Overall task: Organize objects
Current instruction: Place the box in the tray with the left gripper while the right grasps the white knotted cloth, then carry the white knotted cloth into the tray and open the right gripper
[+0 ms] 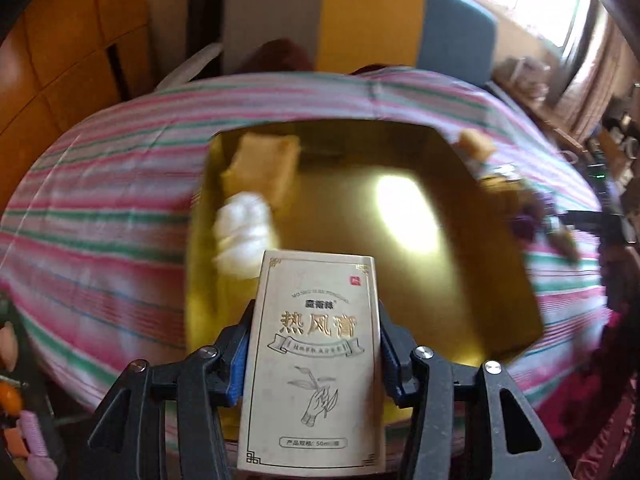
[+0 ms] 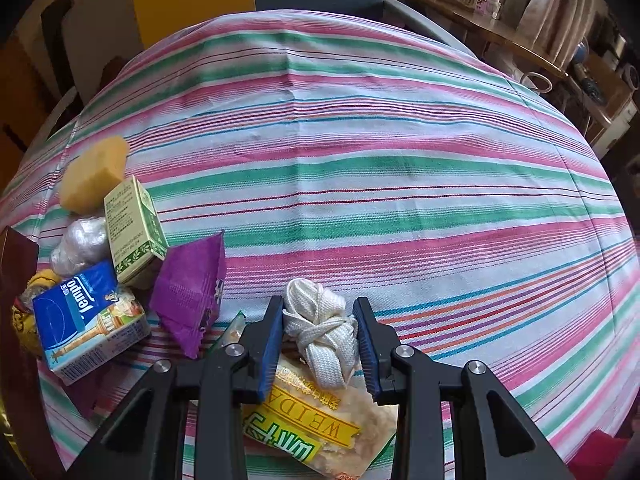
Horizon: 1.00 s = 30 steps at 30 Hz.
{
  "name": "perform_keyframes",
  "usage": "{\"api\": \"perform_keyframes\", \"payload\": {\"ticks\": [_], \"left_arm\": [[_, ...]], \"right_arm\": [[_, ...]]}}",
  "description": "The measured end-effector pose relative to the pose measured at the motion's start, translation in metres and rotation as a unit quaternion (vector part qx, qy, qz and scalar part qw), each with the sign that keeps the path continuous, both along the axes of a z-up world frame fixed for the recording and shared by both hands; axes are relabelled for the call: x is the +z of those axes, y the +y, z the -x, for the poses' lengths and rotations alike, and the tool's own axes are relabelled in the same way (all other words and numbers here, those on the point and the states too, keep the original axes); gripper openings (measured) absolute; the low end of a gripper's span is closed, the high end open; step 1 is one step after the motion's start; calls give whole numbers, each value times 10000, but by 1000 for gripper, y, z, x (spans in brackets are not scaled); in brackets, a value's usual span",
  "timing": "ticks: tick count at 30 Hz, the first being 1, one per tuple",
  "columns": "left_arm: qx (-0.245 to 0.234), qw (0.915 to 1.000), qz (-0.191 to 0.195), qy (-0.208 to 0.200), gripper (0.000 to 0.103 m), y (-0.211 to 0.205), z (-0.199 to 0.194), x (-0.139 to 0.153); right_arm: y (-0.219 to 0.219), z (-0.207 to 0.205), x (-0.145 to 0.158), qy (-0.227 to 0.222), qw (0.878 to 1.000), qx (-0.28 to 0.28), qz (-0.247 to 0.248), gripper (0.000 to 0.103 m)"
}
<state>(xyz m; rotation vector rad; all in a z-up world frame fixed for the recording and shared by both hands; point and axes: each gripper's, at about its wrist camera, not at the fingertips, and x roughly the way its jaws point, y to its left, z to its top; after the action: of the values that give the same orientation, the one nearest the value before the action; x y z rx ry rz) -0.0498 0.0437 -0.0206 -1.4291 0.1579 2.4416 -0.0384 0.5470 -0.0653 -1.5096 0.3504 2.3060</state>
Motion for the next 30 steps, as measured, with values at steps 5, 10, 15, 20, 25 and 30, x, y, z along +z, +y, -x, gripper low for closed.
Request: {"api": "perform_keyframes", "payload": {"ticks": [5, 10, 15, 20, 25, 30], "left_arm": [[180, 9997, 160, 89, 52, -12, 15, -17], [245, 9991, 297, 176, 52, -6, 30, -31], [257, 9990, 352, -14, 53, -9, 21, -39], [258, 9983, 528, 50, 55, -5, 9, -38], [282, 9970, 651, 316, 71, 2, 4, -29], [470, 9957, 552, 570, 71, -8, -7, -11]], "right_arm": [[-2, -2, 0, -12, 10000, 18, -32, 35], [0, -5, 2, -21, 10000, 33, -49, 35], [-3, -3, 2, -20, 10000, 22, -31, 35], [-2, 1, 1, -33, 10000, 42, -43, 35], [1, 3, 0, -30, 10000, 35, -34, 35], [-1, 3, 2, 0, 10000, 16, -55, 34]]}}
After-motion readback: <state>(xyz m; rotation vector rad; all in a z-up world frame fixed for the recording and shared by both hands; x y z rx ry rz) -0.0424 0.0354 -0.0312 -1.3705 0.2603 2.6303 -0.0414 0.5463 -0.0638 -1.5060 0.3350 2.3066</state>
